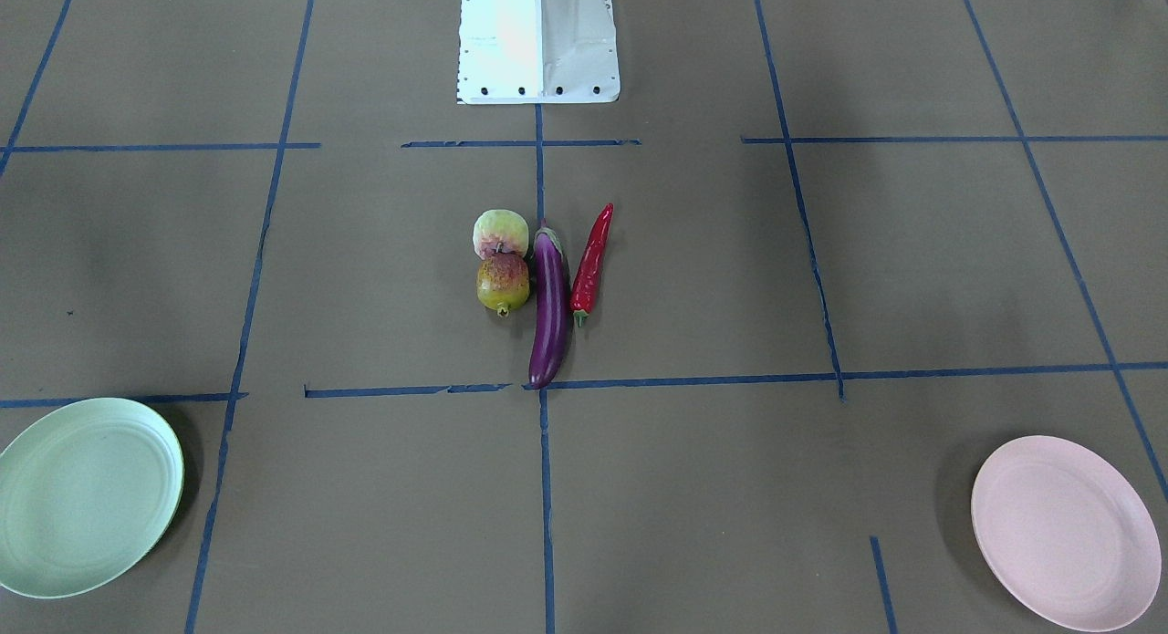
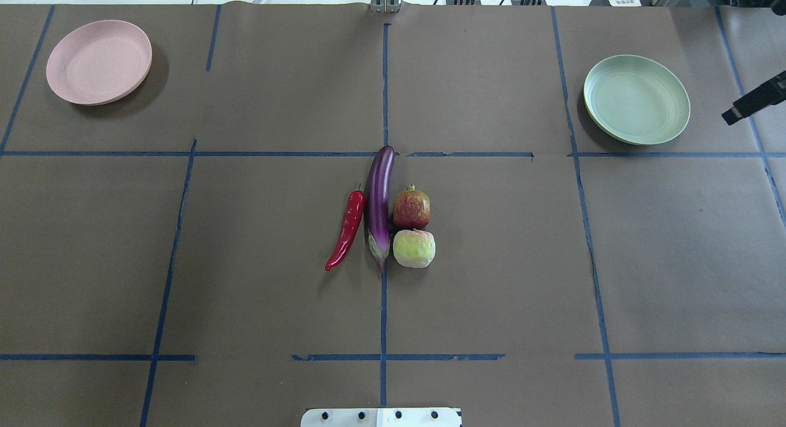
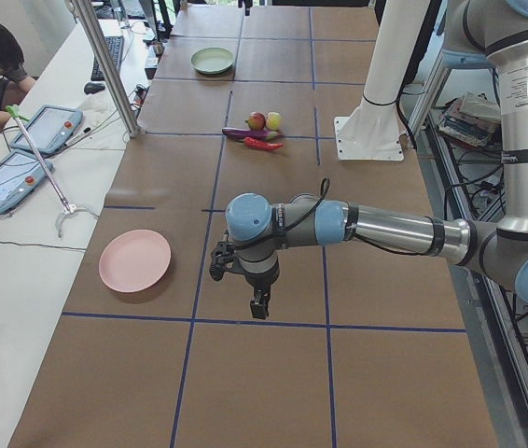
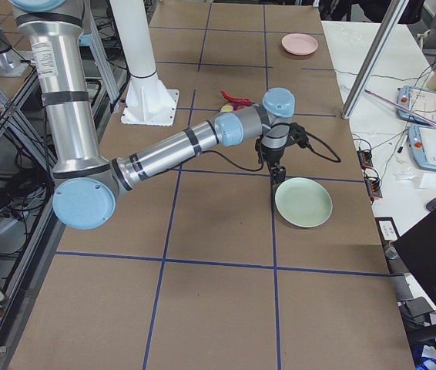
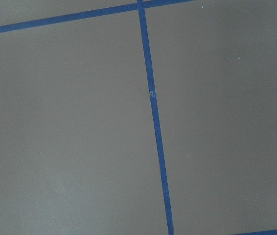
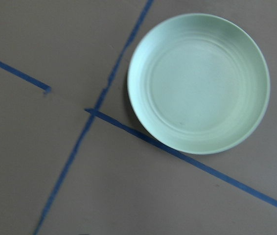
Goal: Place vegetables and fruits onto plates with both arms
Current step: 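Move the right gripper over the yellow-pink apple beside the pomegranate, then lower the right gripper and close it on the yellow-pink apple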
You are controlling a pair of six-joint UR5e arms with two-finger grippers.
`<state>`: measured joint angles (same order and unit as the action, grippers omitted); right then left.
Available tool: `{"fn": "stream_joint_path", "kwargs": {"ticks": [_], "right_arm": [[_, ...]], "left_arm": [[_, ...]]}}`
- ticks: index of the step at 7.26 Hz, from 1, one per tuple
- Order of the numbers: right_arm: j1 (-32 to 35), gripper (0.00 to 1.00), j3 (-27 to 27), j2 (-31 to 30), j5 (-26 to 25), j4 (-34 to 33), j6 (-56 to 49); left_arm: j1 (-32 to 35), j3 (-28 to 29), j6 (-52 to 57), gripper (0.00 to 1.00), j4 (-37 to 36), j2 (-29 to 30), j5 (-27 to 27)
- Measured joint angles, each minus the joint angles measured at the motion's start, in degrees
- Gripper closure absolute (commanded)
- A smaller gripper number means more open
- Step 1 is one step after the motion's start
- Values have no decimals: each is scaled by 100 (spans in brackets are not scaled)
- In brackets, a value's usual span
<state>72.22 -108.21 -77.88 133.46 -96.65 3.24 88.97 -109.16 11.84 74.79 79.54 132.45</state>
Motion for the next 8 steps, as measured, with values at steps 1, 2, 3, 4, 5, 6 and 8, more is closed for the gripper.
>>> {"fn": "stream_joint_path", "kwargs": {"ticks": [1, 2, 3, 4, 5, 6, 8], "right_arm": [[-438, 0, -128, 362, -69, -2, 740], [-1046, 0, -280, 759, -330, -3, 1687], [-1701, 0, -375, 1137, -778, -5, 2600], [-2414, 0, -412, 1445, -1360, -11, 3412], [-3209, 0, -401, 1660, -2078, -24, 4140], [-3856, 0, -308, 1859, -2747, -42, 4691], [-4557, 0, 359, 2486, -3500, -56, 5405]], "left_arm": [[-5, 0, -6, 0, 0, 0, 4], [-11, 0, -11, 0, 3, 1, 23], [-18, 0, -12, 0, 6, 0, 46], [-23, 0, -11, 0, 8, 1, 56], [-30, 0, -13, 0, 11, 1, 58], [-33, 0, -14, 0, 15, 1, 56], [-37, 0, -15, 0, 14, 2, 59]]}}
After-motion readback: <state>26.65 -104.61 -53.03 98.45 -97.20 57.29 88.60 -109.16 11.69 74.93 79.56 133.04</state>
